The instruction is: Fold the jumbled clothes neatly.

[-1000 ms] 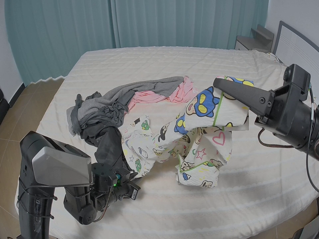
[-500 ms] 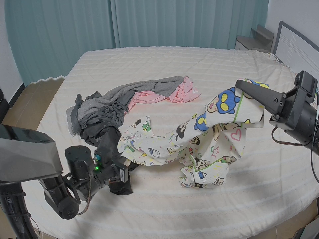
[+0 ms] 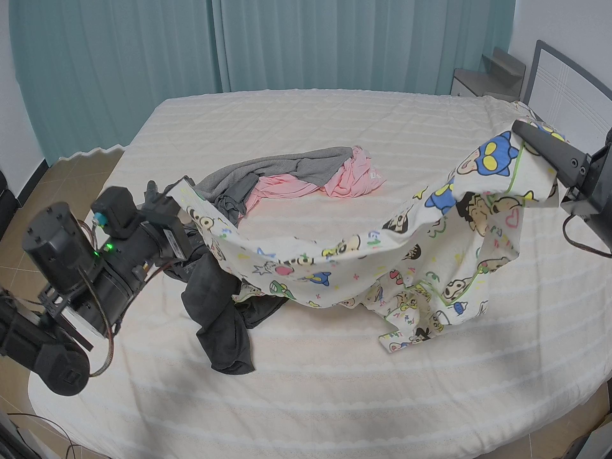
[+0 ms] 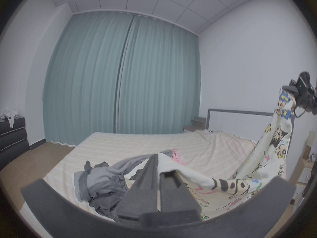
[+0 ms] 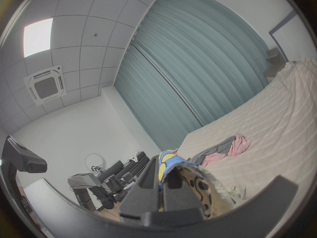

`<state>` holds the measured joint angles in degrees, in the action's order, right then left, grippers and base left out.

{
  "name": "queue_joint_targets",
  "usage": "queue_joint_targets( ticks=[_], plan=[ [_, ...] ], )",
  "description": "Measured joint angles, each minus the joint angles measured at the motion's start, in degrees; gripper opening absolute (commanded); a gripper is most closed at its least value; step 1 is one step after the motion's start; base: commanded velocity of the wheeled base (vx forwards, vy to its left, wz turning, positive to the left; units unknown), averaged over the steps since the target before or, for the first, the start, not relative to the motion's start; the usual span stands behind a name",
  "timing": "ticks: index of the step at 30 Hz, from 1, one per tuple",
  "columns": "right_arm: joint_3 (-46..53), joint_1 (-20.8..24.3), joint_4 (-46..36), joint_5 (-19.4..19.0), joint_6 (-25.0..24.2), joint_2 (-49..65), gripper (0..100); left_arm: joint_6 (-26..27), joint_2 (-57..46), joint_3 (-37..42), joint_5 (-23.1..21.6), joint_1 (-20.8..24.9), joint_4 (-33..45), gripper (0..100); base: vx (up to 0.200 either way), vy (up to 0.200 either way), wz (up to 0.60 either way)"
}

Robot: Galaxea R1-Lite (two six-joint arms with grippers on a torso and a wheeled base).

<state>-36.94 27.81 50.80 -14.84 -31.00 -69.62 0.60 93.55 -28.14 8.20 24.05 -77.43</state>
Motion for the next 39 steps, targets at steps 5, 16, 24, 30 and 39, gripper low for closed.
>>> queue_joint_targets(
  ticks=[5,16,24,30,39],
  plan=[
    [-1.32,-0.79,-1.32,0.00,3.00,1.60,0,0.00,-8.05,-5.13,0.38,-0.13,13.71,0,0.000,0.000,0.00],
    [-5.10,-0.72,-3.97,-0.18,12.04,4.99,0,0.33,-24.48,-13.04,0.24,0.23,30.74,0,0.000,0.000,0.00],
    [-7.30,0.63,-4.05,-0.35,12.14,6.36,0,0.49,-28.70,-13.15,0.35,1.19,30.88,0,-0.075,0.000,0.00],
    [-7.55,1.93,-4.08,-0.49,12.12,6.53,0,0.55,-29.94,-12.26,0.46,1.63,30.94,0,-0.200,0.000,0.00],
    [-7.16,2.38,-4.06,-0.51,12.03,6.67,0,0.55,-30.93,-10.51,0.30,1.69,31.01,0,-0.200,0.000,0.00]
  ],
)
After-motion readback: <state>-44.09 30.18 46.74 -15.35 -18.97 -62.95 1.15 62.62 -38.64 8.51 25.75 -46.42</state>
